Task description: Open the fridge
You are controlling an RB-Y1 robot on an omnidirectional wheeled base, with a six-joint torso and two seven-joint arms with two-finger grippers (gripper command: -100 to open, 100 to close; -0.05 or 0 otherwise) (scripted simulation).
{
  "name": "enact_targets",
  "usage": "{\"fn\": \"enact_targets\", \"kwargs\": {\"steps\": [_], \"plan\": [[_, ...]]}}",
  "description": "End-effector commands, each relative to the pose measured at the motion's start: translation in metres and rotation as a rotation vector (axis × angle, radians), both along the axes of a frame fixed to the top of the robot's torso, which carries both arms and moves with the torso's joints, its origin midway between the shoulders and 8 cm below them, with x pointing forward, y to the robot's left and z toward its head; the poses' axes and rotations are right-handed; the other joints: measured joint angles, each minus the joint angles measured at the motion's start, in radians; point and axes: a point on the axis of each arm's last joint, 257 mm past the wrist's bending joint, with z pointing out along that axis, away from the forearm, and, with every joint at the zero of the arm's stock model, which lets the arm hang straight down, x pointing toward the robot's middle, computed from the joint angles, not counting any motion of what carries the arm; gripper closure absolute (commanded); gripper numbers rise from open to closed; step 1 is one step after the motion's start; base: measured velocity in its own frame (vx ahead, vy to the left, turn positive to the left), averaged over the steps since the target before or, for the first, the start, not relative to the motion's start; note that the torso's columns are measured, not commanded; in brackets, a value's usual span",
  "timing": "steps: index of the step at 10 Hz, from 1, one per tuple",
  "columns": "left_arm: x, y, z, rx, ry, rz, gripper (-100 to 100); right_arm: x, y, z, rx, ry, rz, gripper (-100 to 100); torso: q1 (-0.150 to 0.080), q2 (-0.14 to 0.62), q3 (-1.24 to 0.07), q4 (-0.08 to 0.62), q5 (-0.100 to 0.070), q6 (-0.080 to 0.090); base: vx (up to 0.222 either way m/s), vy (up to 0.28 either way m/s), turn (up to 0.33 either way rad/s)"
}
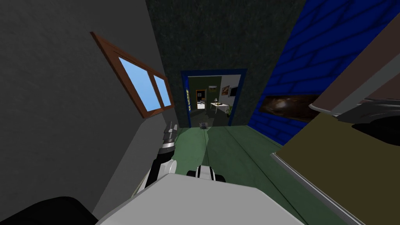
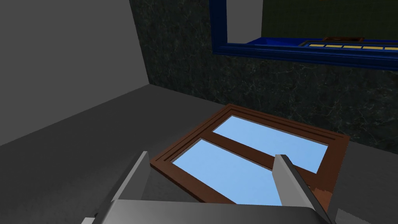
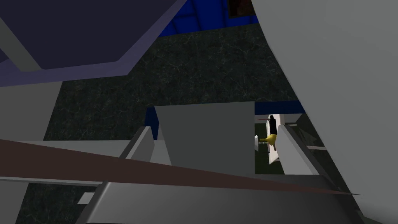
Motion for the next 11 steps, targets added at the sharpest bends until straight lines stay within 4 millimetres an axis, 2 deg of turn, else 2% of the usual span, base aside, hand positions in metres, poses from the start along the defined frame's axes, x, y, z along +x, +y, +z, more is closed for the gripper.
{"fn": "enact_targets", "kwargs": {"steps": [1, 4, 9, 10, 11], "plan": [[0.000, 0.000, 0.000, 0.000, 0.000, 0.000, 0, 0.000, -0.006, 0.014, -0.002, -0.001, -0.022, -100, 0.002, 0.006, 0.006, 0.002, -0.002, 0.004, -0.110, -0.040, 0.108], [0.000, 0.000, 0.000, 0.000, 0.000, 0.000, 0, -0.003, -0.015, 0.032, -0.004, 0.000, -0.059, -100, 0.012, 0.000, 0.003, 0.001, 0.001, 0.008, -0.098, -0.018, 0.127], [0.000, 0.000, 0.000, 0.000, 0.000, 0.000, 0, -0.005, -0.023, 0.059, -0.012, -0.006, -0.107, -100, 0.015, 0.002, 0.003, 0.005, 0.009, 0.008, -0.077, 0.001, 0.086], [0.000, 0.000, 0.000, 0.000, 0.000, 0.000, 0, -0.006, -0.024, 0.044, 0.002, 0.011, -0.095, -100, 0.016, 0.003, 0.003, 0.006, 0.011, 0.007, -0.040, -0.009, 0.036], [0.000, 0.000, 0.000, 0.000, 0.000, 0.000, 0, -0.006, -0.024, 0.042, 0.003, 0.014, -0.097, 0, 0.018, 0.002, 0.004, 0.004, 0.009, 0.008, -0.003, -0.006, 0.007]]}}
